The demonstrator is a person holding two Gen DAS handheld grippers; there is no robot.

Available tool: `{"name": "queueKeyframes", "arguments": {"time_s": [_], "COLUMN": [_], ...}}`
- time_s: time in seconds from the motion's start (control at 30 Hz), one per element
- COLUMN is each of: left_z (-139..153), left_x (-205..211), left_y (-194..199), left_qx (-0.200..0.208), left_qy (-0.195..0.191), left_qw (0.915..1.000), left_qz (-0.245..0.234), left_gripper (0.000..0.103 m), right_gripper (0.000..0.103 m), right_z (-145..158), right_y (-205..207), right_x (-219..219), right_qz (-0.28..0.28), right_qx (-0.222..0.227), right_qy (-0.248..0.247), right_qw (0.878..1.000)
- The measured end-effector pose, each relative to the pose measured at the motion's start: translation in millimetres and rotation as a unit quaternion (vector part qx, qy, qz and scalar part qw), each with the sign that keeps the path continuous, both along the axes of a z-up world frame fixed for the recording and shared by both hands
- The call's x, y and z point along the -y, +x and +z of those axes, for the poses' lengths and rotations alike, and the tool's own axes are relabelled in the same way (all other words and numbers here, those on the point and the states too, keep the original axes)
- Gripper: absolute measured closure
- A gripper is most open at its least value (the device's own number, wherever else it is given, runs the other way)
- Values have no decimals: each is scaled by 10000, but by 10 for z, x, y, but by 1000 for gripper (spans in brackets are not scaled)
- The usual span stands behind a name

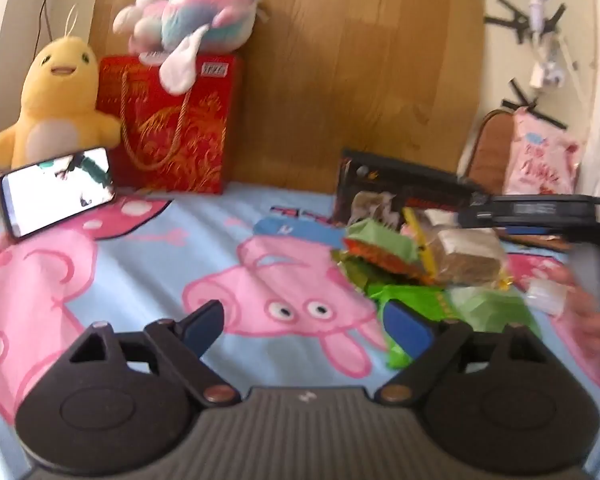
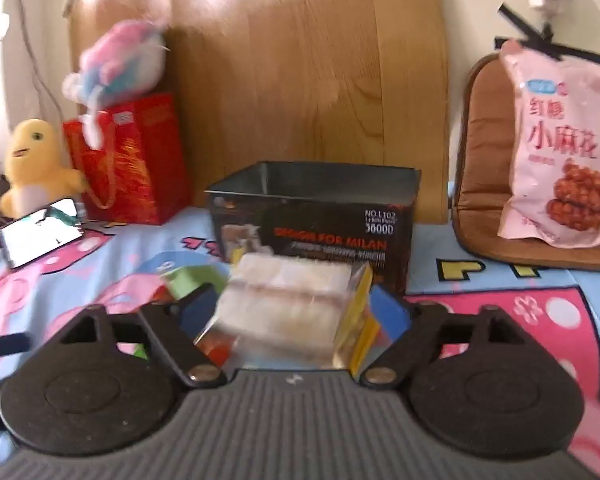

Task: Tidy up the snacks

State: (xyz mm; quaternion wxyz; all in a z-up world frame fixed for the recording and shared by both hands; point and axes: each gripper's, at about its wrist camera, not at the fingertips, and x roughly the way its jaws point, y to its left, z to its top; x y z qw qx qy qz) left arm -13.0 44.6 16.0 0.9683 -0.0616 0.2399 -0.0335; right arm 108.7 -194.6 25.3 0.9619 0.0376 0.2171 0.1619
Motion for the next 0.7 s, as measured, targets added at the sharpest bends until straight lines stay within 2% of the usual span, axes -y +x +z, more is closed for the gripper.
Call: {"name": "queueKeyframes", "arguments": {"time_s": [0.07, 0.1, 0.13, 0.17, 0.2, 0.27, 0.37, 0.4, 0.47, 0.53, 0.63, 0.67, 0.7], "left_z": [-16, -9, -10, -4, -3, -8, -14, -12, -19, -29, -45, -48, -54], "left_x": [-12, -16, -29, -52, -77, -127, -172, -193, -230, -253, -280, -280, -281], "left_y": [-48, -55, -62, -66, -76, -80, -67, -75, -96, -83, -92, -103, -114], "left_qx": [119, 153, 179, 198, 217, 201, 145, 163, 172, 55, -29, -36, -31], "left_qy": [-17, -50, -106, -186, -261, -413, -610, -686, -814, -912, -1003, -995, -992], "left_qw": [9999, 9999, 9998, 9996, 9993, 9987, 9974, 9966, 9954, 9946, 9935, 9936, 9937], "left_qz": [-19, -37, -66, -96, -125, -216, -364, -426, -479, -497, -535, -524, -521], "left_gripper": [13, 13, 14, 14, 14, 17, 19, 19, 19, 19, 19, 19, 19], "right_gripper": [11, 29, 34, 51, 63, 70, 70, 70, 70, 69, 68, 65, 56], "right_z": [-34, -54, -62, -35, 6, 69, -1, -74, -173, -227, -255, -237, -215], "right_y": [240, 320, 363, 324, 229, -47, -558, -751, -1026, -1201, -1259, -1209, -1164], "right_x": [-41, -52, -72, -71, -78, -94, -133, -157, -199, -213, -170, -139, -97], "right_qz": [64, 156, 325, 358, 441, 764, 1547, 1935, 2275, 2225, 1854, 1714, 1575], "right_qx": [-161, -310, -527, -577, -522, -415, -473, -596, -604, -555, -510, -521, -492], "right_qy": [-86, -75, 4, 86, 28, -77, -155, -104, -106, -129, 28, 86, 95], "right_qw": [9998, 9994, 9981, 9977, 9977, 9962, 9867, 9792, 9719, 9733, 9813, 9838, 9862]}}
